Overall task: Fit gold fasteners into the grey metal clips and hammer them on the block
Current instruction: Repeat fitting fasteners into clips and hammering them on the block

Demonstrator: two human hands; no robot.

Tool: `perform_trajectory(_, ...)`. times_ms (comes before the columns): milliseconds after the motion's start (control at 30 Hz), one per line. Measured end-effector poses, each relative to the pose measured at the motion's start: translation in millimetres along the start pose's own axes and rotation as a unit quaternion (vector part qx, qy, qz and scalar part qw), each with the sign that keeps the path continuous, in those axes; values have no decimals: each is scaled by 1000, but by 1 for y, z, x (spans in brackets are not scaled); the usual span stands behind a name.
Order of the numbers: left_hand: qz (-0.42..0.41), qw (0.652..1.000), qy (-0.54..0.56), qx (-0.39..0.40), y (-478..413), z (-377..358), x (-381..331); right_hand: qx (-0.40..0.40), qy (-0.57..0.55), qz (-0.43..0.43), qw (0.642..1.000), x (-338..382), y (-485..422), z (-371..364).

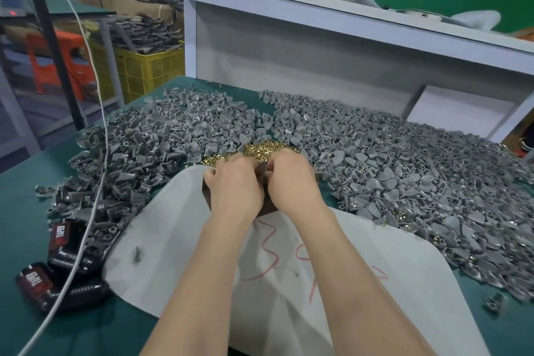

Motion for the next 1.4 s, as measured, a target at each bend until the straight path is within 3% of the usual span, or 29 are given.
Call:
perform_trajectory(233, -5, 1000, 9, 4, 1, 1, -1, 33, -18, -16, 999, -5, -4, 1)
perform_trajectory(367, 3, 999, 33, 10, 4, 4, 1, 31, -150, -9, 988, -22, 7, 6)
perform_trajectory(433, 9, 999, 36, 13, 3, 4, 1, 9, -185, -79, 979, -48, 20, 10)
perform_trajectory(533, 10, 999, 37, 13, 2, 3, 1, 122, -74, -199, 970, -79, 39, 1)
perform_trajectory(633, 13, 999, 45, 12, 2, 1, 2, 189, -54, -209, 958, -82, 42, -14)
perform_trajectory(900, 12, 999, 46, 9, 1, 1, 3, 109, -175, -208, 956, -85, 43, -3)
perform_trajectory(967, 13, 999, 46, 6, 1, 1, 3, 58, -193, -190, 961, -82, 44, 8)
perform_trajectory(1133, 19, 999, 35, 5, 1, 1, 2, -53, -114, -103, 987, -60, 55, 34)
perform_trajectory(1267, 22, 999, 43, 4, 1, 0, 2, -213, -116, -38, 969, -43, 71, 54)
perform_trajectory(1333, 20, 999, 38, 3, 1, 0, 1, -187, -109, -44, 975, -42, 67, 50)
perform_trajectory(1400, 17, 999, 32, 7, 1, 0, 1, -101, -86, -85, 988, -47, 57, 33)
Point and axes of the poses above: each hand's wrist, its own y-axis away from the middle knuckle, its own z-axis out of the back of the hand, x = y × z, the point moved 4 cm from there along -y, towards the middle knuckle, and after that the axes turned 14 degrees about x, right-handed, at the moved point
